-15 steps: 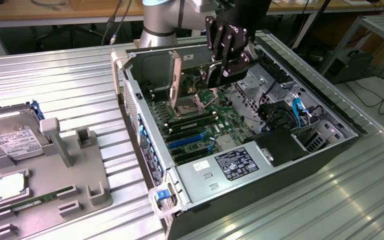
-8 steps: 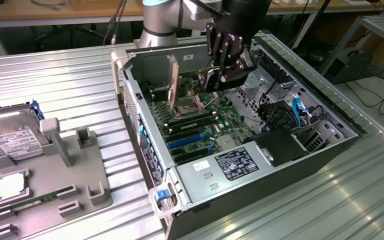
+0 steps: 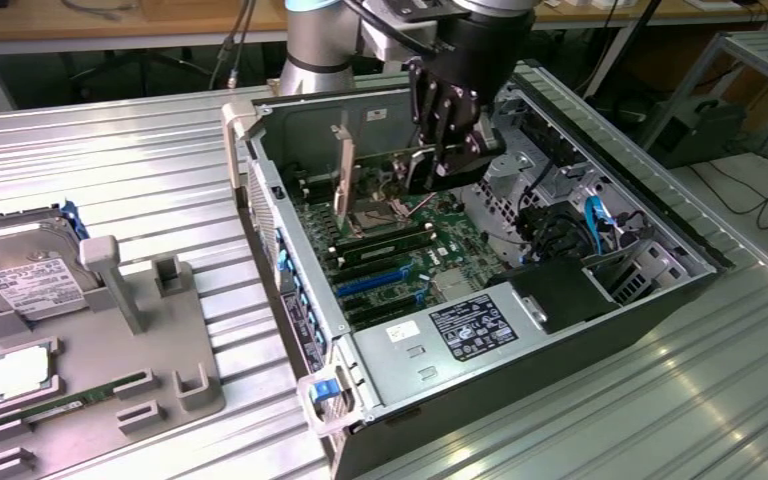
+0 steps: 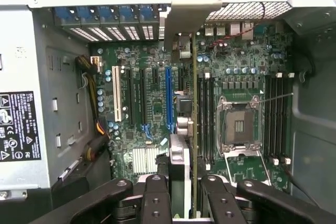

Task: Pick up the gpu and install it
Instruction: 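Insert the gpu into the slot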

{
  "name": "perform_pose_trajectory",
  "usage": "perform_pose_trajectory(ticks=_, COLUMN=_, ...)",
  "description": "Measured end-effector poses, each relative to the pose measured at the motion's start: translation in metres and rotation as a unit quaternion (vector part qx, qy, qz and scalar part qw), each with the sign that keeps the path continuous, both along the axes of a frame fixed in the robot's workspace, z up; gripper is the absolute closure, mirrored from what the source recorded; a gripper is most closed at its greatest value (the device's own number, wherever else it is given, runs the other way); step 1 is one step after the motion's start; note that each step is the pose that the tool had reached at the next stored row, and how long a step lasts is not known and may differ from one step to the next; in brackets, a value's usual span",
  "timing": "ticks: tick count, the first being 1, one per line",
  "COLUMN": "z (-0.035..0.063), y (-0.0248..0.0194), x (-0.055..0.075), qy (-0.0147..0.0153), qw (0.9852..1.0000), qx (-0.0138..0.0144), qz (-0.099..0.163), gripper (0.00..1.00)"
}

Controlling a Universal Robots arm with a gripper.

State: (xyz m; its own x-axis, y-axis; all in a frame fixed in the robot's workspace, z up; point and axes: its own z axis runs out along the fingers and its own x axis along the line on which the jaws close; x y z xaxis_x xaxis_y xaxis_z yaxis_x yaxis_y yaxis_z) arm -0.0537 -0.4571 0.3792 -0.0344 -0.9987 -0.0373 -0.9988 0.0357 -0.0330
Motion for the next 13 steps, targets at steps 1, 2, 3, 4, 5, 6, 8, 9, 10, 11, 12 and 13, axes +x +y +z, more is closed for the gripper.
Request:
perform_pose_trajectory(ticks=1, z=-0.0019, y=0.0000, x=0.000, qy=0.0006, qw=1.0000, qx=0.0000, qz=0.000, gripper=0.72)
perform_pose_trajectory(ticks=2, z=-0.0032, y=0.0000, x=-0.001, qy=0.0015, qw=1.0000, qx=0.0000, qz=0.000, gripper=0.72)
perform_pose_trajectory(ticks=3, z=-0.0051, y=0.0000, x=-0.001, qy=0.0024, qw=1.0000, qx=0.0000, qz=0.000, gripper=0.72)
perform_pose_trajectory(ticks=4, z=-0.0065, y=0.0000, x=-0.002, qy=0.0032, qw=1.0000, qx=-0.0001, qz=0.000, gripper=0.72)
perform_pose_trajectory(ticks=5, z=-0.0079, y=0.0000, x=-0.003, qy=0.0036, qw=1.0000, qx=0.0000, qz=-0.001, gripper=0.72)
perform_pose_trajectory(ticks=6, z=-0.0095, y=0.0000, x=-0.003, qy=0.0039, qw=1.0000, qx=-0.0001, qz=-0.002, gripper=0.72)
perform_pose_trajectory(ticks=8, z=-0.0125, y=0.0000, x=-0.003, qy=0.0040, qw=1.0000, qx=0.0000, qz=-0.003, gripper=0.72)
perform_pose_trajectory(ticks=9, z=-0.0142, y=0.0000, x=-0.003, qy=0.0040, qw=1.0000, qx=0.0000, qz=-0.003, gripper=0.72)
perform_pose_trajectory(ticks=10, z=-0.0161, y=0.0000, x=-0.003, qy=0.0040, qw=1.0000, qx=0.0001, qz=-0.003, gripper=0.72)
perform_pose_trajectory(ticks=11, z=-0.0173, y=0.0000, x=-0.003, qy=0.0040, qw=1.0000, qx=0.0000, qz=-0.003, gripper=0.72)
perform_pose_trajectory(ticks=12, z=-0.0190, y=0.0000, x=-0.003, qy=0.0040, qw=1.0000, qx=0.0000, qz=-0.003, gripper=0.72)
perform_pose_trajectory(ticks=13, z=-0.0204, y=0.0000, x=-0.003, qy=0.0040, qw=1.0000, qx=0.0000, qz=-0.003, gripper=0.72)
